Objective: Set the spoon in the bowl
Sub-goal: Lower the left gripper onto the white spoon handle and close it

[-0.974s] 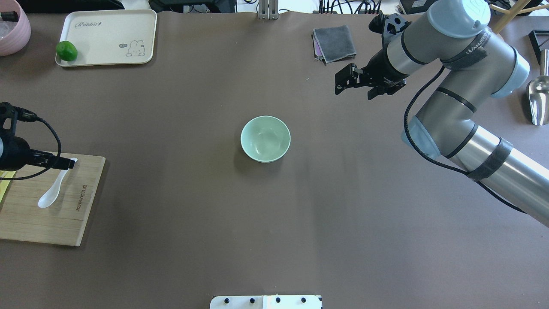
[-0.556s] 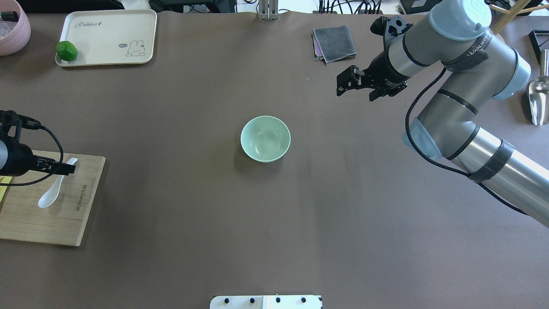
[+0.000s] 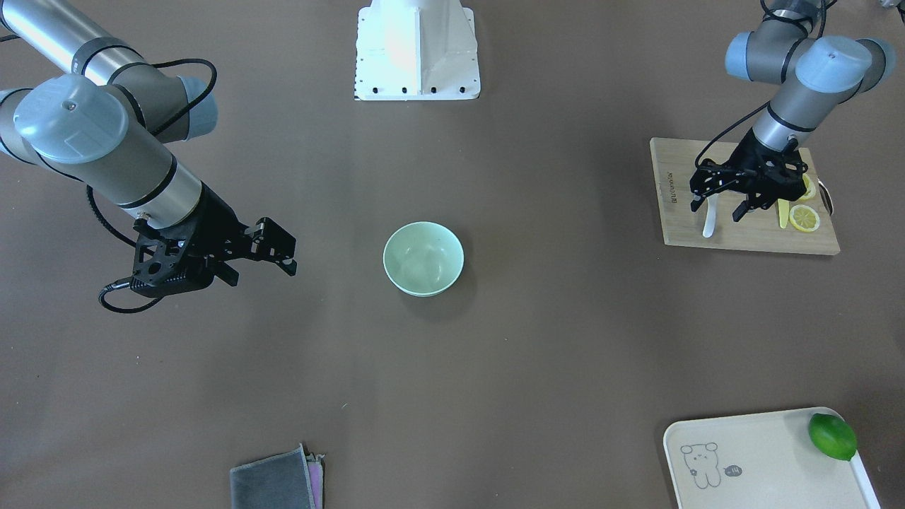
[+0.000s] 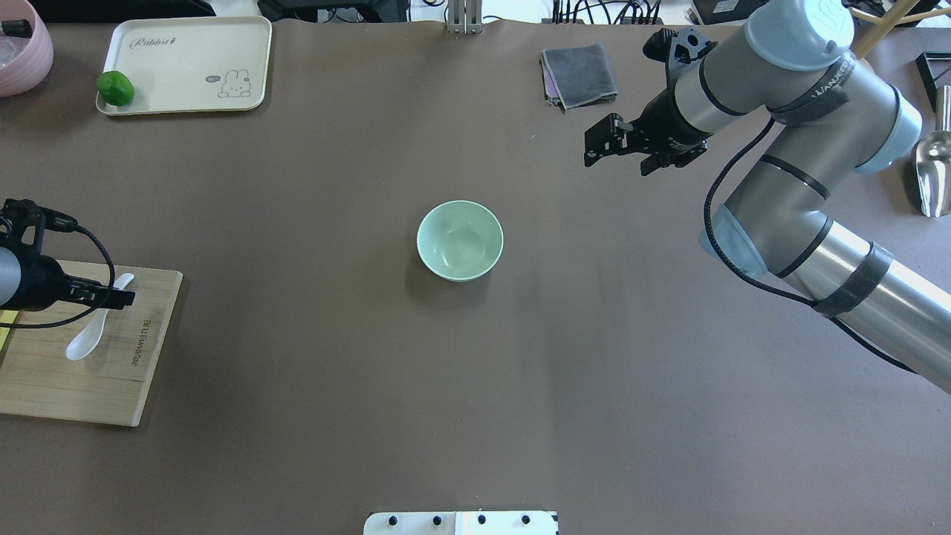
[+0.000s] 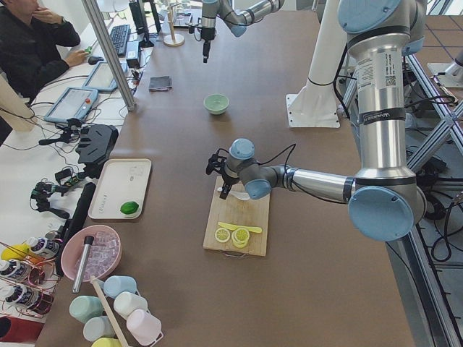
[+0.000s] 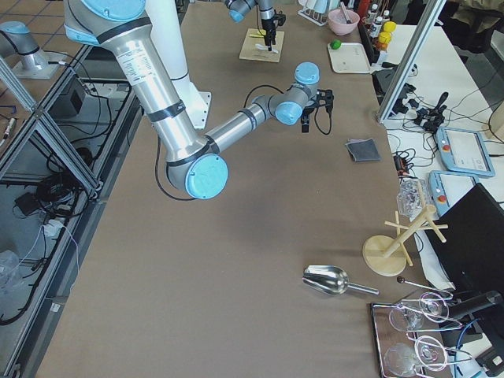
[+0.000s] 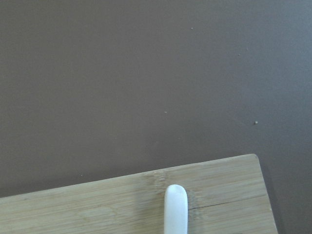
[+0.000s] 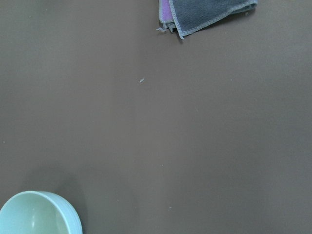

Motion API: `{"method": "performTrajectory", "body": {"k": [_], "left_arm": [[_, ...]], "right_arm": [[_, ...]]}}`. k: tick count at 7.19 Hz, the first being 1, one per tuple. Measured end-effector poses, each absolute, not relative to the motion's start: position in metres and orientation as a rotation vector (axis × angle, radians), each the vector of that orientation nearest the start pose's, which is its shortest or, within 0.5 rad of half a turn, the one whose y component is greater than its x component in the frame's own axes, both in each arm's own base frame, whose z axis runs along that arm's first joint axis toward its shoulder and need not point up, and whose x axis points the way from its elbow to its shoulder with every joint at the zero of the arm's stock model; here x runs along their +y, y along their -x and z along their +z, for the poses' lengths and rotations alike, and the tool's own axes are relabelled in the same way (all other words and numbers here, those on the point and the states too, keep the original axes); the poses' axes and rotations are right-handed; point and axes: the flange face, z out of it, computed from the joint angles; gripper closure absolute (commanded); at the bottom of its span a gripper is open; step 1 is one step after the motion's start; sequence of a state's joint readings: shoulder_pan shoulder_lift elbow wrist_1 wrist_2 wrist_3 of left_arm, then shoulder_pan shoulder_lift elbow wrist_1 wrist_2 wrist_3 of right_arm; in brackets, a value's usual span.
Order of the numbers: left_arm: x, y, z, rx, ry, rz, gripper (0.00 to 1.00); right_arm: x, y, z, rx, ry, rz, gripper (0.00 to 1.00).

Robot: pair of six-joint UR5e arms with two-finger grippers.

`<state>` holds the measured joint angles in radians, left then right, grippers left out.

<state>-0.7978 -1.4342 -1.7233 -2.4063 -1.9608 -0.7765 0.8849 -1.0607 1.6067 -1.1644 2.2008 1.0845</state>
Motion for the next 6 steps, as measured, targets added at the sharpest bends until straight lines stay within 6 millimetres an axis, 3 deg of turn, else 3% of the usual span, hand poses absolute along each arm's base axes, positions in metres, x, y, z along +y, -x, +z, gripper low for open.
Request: {"method": "performTrajectory", "body": {"k": [6], "left_arm": [[-0.3977,-0.2672,0.5655,0.838,-0.348,0.175,0.48]], "right_arm": [[-0.5622,0.3636,0.2994,-1.072,-0.126,0.065,0.0]]}}
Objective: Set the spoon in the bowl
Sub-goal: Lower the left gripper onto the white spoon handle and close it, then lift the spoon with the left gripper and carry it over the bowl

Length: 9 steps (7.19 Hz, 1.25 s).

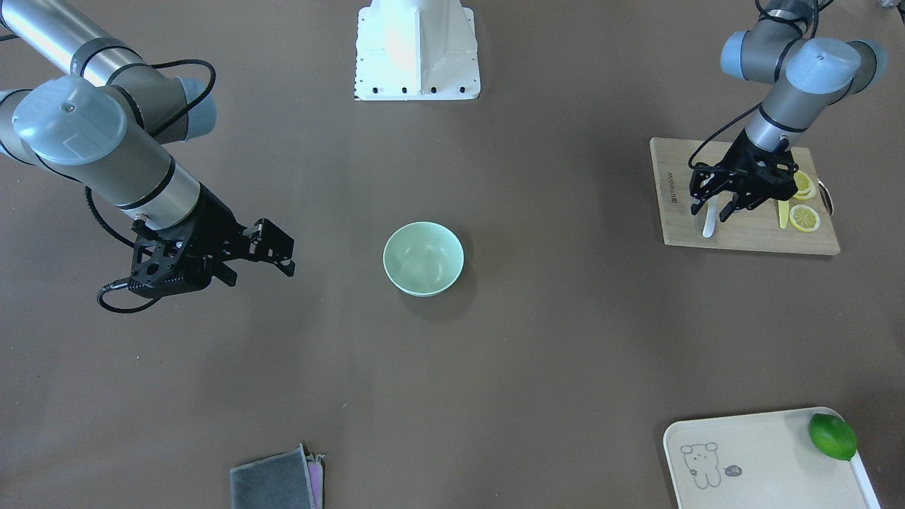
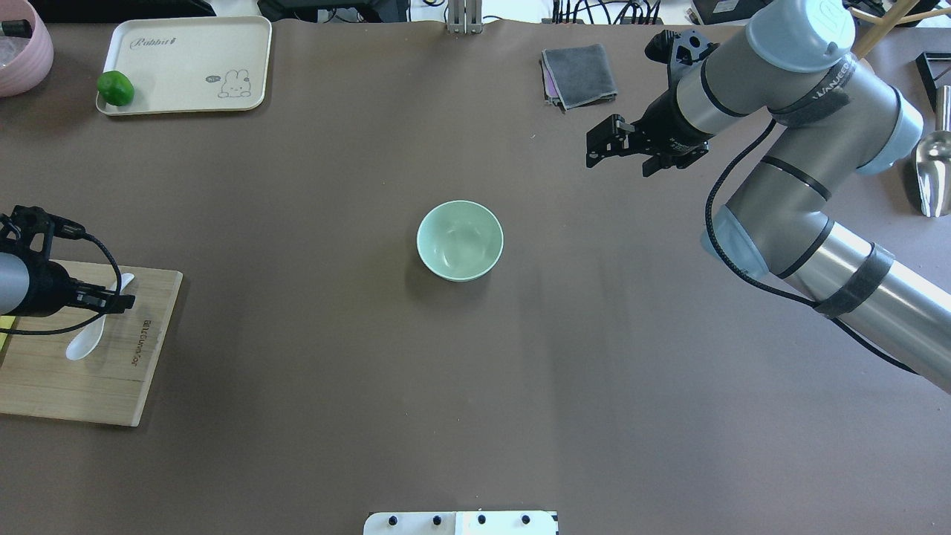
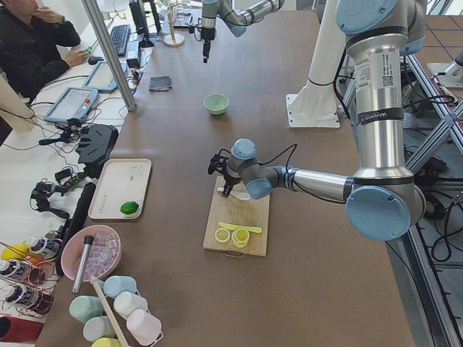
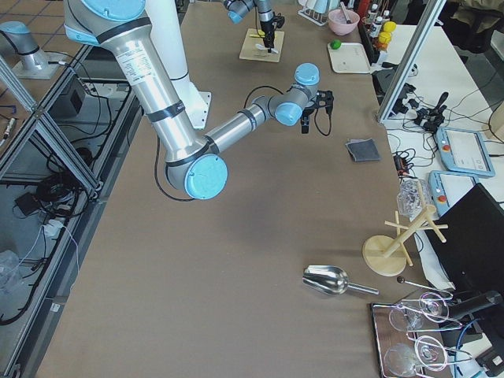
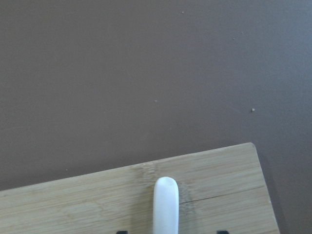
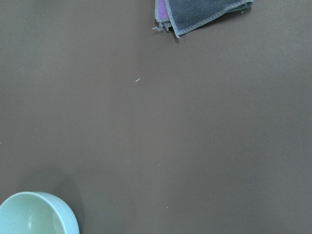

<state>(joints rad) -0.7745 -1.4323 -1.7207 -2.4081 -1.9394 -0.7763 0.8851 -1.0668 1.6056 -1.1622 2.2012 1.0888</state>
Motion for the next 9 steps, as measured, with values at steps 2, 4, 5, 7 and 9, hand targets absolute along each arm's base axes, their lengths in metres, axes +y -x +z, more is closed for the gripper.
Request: {"method": "performTrajectory", "body": {"k": [2,4,5,7,9], "left_arm": [[-0.397,-0.267,0.567,0.836,-0.345,0.175,0.58],[-0.397,-0.267,0.569,0.833,-0.344,0.176,0.98],[-0.397,-0.267,0.57,0.833,-0.343,0.177,1.0],[-0.397,-0.266,0.566,0.838,-0.35,0.178,1.0],[-0.396,-0.26,0.543,0.866,-0.379,0.18,1.0]], "right_arm": [[-0.562,0.363,0.302,-1.071,-0.124,0.069,0.0],[-0.56,0.362,0.305,-1.07,-0.121,0.074,0.0],[-0.559,0.361,0.304,-1.072,-0.121,0.075,0.0],[-0.558,0.36,0.302,-1.075,-0.123,0.075,0.0],[-0.556,0.358,0.298,-1.082,-0.125,0.072,0.0]]}}
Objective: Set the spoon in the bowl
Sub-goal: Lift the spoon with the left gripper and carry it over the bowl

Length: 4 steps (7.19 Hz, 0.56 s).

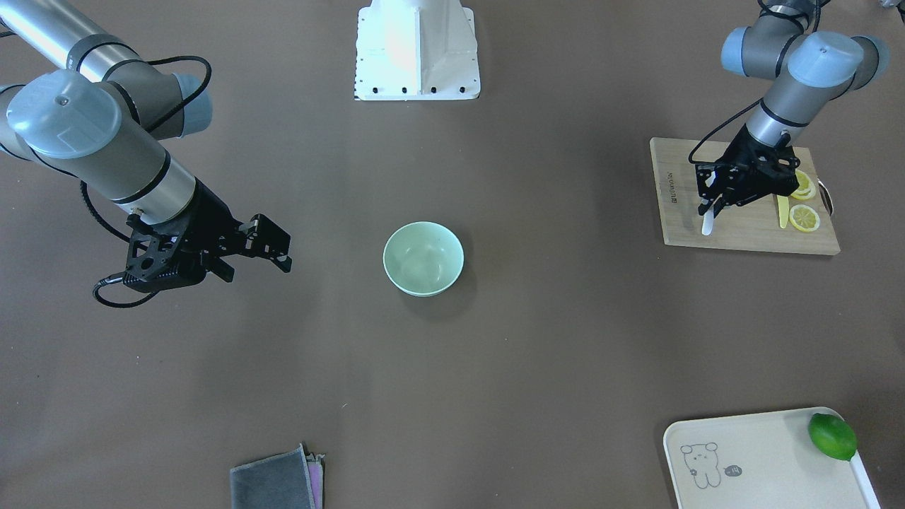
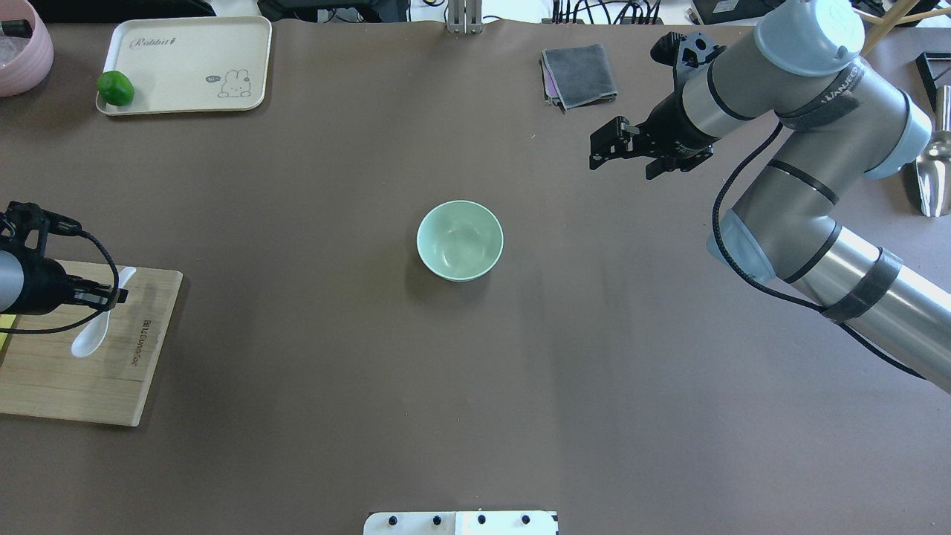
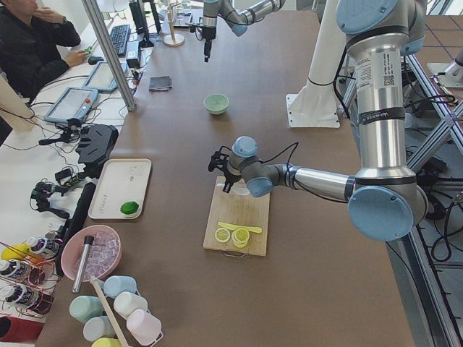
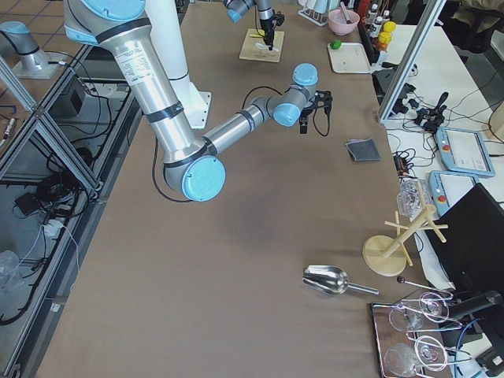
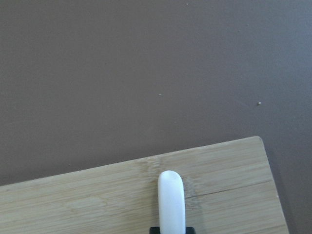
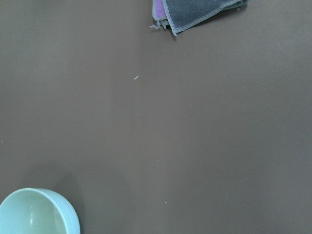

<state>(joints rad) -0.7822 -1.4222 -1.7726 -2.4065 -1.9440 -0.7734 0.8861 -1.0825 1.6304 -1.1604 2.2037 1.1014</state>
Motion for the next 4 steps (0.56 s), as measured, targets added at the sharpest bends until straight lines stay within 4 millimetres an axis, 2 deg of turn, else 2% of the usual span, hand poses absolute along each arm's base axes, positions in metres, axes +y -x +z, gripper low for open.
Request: {"method": "performTrajectory", "body": {"k": [2,3,4], "left_arm": [[-0.399,-0.262,0.503,0.921,-0.401,0.19,1.0],[-0.41,-0.271,0.473,0.963,-0.416,0.184,1.0],[-0.431,-0.29,0.43,1.009,-0.425,0.154,1.0]], "right_arm": [[-0.556,0.356,0.296,-1.085,-0.126,0.071,0.0],[-0.557,0.353,0.296,-1.085,-0.126,0.074,0.0],[-0.559,0.35,0.297,-1.085,-0.127,0.078,0.0]]}}
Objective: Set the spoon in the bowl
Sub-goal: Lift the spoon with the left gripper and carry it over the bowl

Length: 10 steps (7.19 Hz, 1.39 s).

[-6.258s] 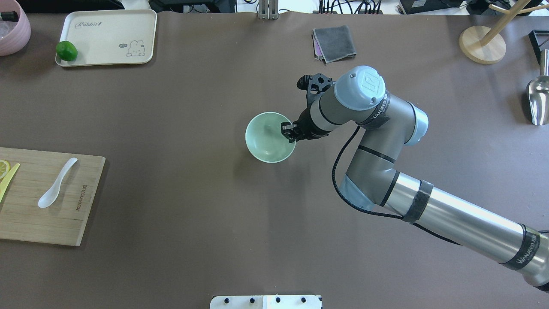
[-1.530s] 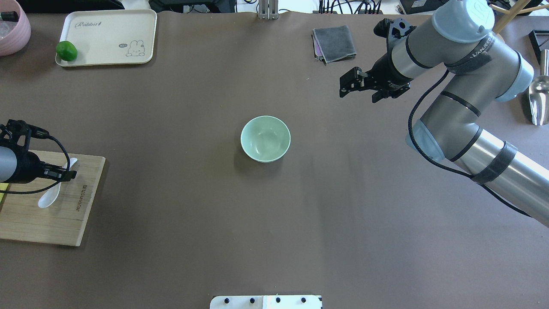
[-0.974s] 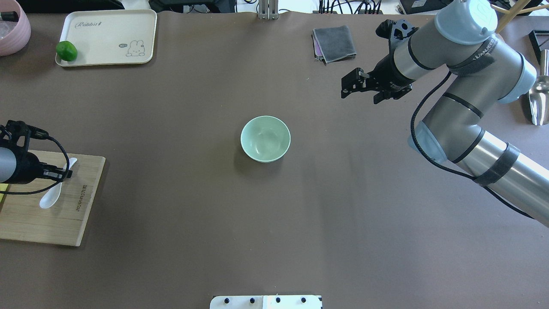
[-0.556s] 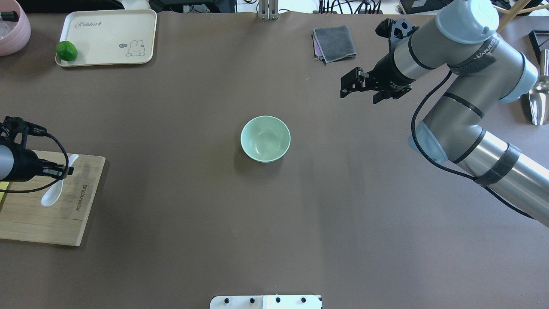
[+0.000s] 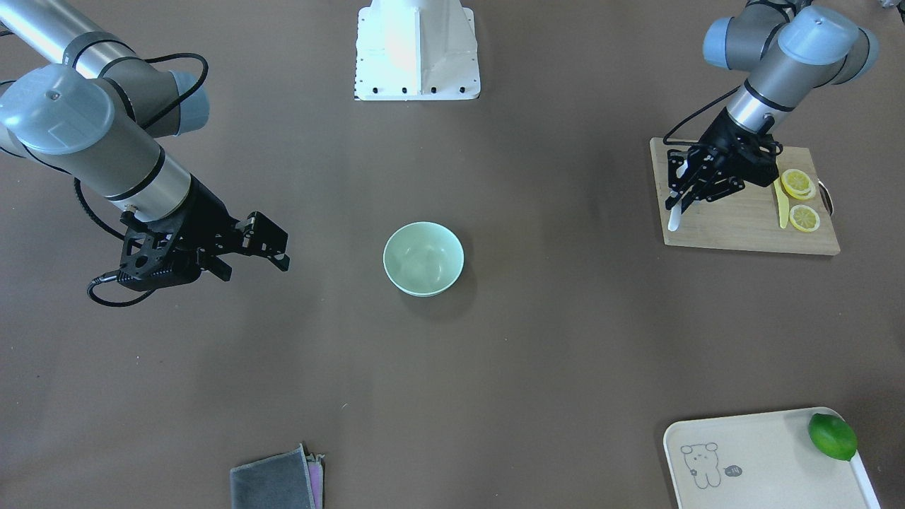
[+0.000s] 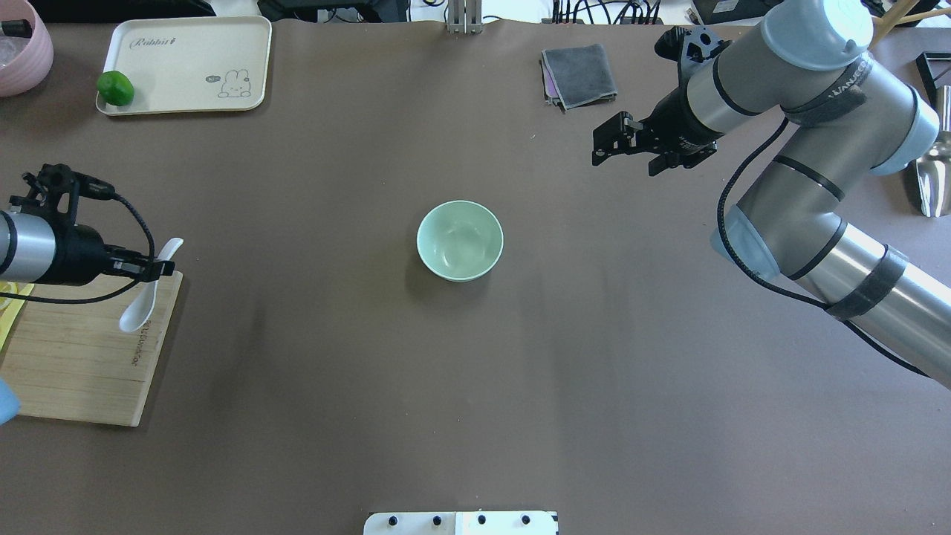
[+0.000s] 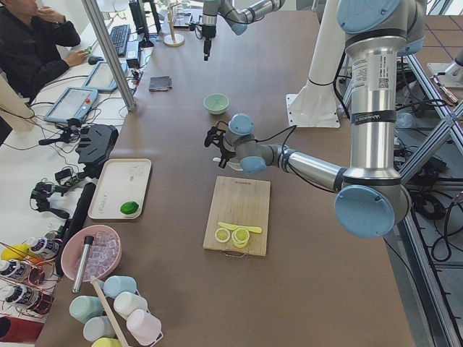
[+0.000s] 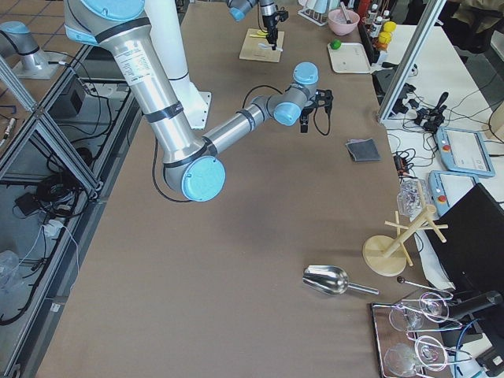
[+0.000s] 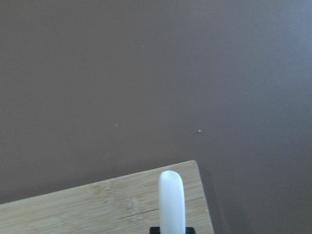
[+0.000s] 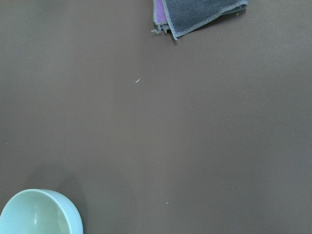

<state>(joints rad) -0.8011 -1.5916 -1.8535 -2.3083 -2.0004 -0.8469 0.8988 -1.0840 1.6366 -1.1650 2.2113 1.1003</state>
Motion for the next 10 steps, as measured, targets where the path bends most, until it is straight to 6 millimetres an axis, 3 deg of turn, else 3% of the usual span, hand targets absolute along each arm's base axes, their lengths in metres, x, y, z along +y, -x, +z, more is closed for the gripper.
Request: {"method": "performTrajectory", "body": {"k": [2,4,5,7,10], "left_arm": [[-0.474,-0.333,0.328,1.076,-0.405,0.059,1.0],[-0.487,-0.374,0.261,1.114,-0.403,-0.026,1.0],[-0.484,-0.411,0.234,1.128,-0.412,-0.068,1.0],[-0.481,-0.476,0.189,1.145,-0.43,-0.145,1.0],[-0.489,-0.541,0.167,1.102,-0.474,-0.222,1.0]], "right_arm": [[-0.56,0.348,0.3,-1.08,-0.126,0.084,0.0],[-0.559,0.346,0.309,-1.07,-0.123,0.091,0.0],[-0.559,0.345,0.311,-1.067,-0.122,0.094,0.0],[-0.559,0.343,0.315,-1.064,-0.127,0.091,0.0],[-0.561,0.33,0.332,-1.044,-0.178,0.027,0.0]]}}
